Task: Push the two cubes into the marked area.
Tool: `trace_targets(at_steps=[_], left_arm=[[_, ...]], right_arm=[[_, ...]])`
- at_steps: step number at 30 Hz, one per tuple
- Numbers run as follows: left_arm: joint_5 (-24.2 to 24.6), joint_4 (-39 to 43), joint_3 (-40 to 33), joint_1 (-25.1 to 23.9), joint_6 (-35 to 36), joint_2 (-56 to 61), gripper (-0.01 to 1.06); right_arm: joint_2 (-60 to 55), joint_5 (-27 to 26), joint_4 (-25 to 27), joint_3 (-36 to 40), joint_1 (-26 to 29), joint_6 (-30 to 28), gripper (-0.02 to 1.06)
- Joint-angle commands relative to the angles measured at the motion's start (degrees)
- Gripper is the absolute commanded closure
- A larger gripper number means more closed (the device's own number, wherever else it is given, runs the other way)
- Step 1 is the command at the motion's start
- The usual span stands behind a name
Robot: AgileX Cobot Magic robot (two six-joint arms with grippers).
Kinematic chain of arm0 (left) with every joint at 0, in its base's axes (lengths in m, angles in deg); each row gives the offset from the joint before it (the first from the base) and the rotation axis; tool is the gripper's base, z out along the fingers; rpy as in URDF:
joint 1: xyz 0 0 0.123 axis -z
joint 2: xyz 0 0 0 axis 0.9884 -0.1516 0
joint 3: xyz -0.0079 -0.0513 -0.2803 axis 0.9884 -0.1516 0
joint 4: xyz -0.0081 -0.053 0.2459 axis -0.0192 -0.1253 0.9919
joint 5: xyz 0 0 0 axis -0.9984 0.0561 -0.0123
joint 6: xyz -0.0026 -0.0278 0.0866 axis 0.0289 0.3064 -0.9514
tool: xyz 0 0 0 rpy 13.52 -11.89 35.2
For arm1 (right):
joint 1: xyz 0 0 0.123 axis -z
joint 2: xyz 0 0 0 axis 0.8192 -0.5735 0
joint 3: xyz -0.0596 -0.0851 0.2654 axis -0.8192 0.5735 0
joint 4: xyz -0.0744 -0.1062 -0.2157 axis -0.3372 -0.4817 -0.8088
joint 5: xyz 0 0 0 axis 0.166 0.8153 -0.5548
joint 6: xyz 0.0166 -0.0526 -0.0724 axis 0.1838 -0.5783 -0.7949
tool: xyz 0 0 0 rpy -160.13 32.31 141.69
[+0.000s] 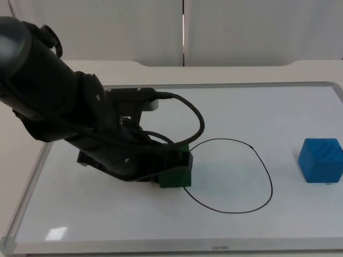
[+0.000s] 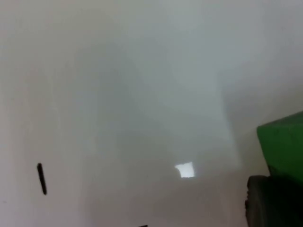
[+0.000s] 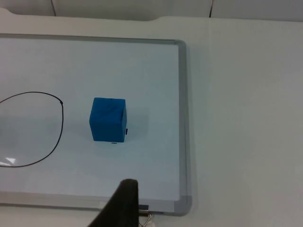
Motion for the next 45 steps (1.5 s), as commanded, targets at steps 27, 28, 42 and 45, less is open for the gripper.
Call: trace_targets(at_steps=[27,28,42,45], left_arm=[[0.8,-0.9,-0.4,1.0,3.0,-0.4,1.05],[0.6,-0.9,-0.4,1.0,3.0,-0.4,1.05],[-0.8,-0.9,-0.4,2.6,4.4,-0.4,1.05],[-1.2,-0.9,-0.4,2.9,4.4,-0.4,1.05]], right_arm=[[0.0,-0.4,0.3,0.1,-0.2,0.0,-0.01],[0.0,-0.4,0.3,0.1,-0.2,0.0,-0.01],[0.0,-0.4,0.3,0.1,-0.2,0.0,-0.01],[0.0,-0.4,0.3,0.1,-0.2,0.0,-0.01]])
